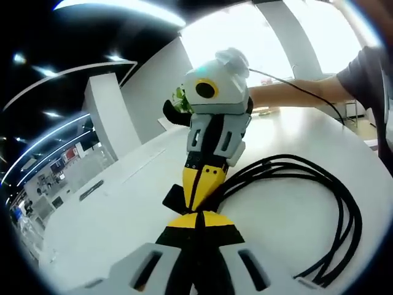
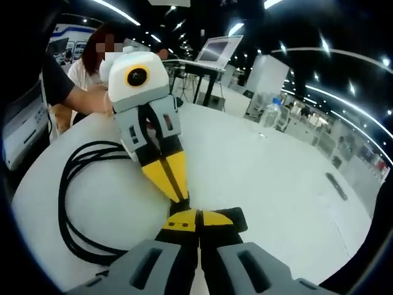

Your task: Coil the Type-C to USB data cable on the desktop and secure it with Velcro straps.

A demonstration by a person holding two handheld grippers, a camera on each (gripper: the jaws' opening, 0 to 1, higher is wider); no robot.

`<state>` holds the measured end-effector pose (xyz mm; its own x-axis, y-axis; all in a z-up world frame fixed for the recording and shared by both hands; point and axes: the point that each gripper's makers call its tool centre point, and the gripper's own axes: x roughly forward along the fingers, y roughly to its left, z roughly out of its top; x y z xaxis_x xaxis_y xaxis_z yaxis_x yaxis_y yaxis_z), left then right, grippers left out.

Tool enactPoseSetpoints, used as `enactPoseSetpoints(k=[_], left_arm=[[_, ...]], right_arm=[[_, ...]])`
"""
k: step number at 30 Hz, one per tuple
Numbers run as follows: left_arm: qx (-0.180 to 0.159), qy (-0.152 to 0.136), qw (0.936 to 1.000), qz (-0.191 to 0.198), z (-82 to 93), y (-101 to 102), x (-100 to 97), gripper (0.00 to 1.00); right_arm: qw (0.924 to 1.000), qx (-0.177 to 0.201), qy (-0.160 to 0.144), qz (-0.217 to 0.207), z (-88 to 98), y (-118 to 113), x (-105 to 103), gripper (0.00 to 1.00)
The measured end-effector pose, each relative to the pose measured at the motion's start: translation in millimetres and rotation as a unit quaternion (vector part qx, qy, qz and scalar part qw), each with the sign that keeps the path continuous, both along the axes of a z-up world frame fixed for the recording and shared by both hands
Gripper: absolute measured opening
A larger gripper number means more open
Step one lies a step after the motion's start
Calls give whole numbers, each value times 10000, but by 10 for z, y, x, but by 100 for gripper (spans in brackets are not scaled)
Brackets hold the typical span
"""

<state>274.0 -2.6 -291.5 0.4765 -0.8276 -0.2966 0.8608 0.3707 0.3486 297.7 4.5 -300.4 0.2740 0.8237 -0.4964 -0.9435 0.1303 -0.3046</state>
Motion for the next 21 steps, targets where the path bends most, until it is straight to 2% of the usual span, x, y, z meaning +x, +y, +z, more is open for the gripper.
enactPoseSetpoints(k=[2, 5, 8, 11, 12, 13, 14, 15, 16, 17, 19, 20, 21], left_arm=[[4, -11, 10000, 7, 0, 0, -1, 1], [-6, -18, 10000, 13, 0, -1, -3, 1], [-23, -14, 10000, 16, 1, -1, -3, 1], [-28, -41, 10000, 25, 1, -2, -5, 2], [-35, -47, 10000, 33, 2, -2, -4, 2], [-65, -49, 10000, 56, 3, -2, -5, 2], [-77, -75, 9999, 63, 2, -4, -10, 2], [-65, -144, 9998, 81, 4, -8, -19, 2], [-69, -159, 9998, 95, 8, -9, -17, 2], [-74, -165, 9998, 101, 10, -10, -17, 2], [-93, -186, 9997, 109, 22, -14, -12, 2], [-174, -165, 9996, 144, 35, -16, -6, 2], [-237, -121, 9995, 170, 34, -12, -5, 2]], right_arm=[[9999, 78, 54, -49, -3, -12, 8, 0], [9992, 208, -109, -314, 6, -50, 124, 0], [9959, 535, 66, -729, 5, -108, 244, 0], [9905, 841, 76, -1089, 23, -172, 356, 1], [9874, 1072, 215, -1142, 36, -171, 356, 1], [9795, 1550, 442, -1211, 100, -149, 347, 1], [9678, 2062, 691, -1266, 179, -139, 328, 1], [9528, 2596, 931, -1266, 264, -141, 285, 1], [9488, 2744, 907, -1275, 307, -160, 272, 1], [9485, 2783, 861, -1245, 344, -164, 254, 1], [9393, 2958, 1290, -1166, 416, -127, 126, 3], [9370, 3027, 1432, -994, 430, -100, 52, 8], [9390, 2991, 1498, -801, 406, -74, -25, 13]])
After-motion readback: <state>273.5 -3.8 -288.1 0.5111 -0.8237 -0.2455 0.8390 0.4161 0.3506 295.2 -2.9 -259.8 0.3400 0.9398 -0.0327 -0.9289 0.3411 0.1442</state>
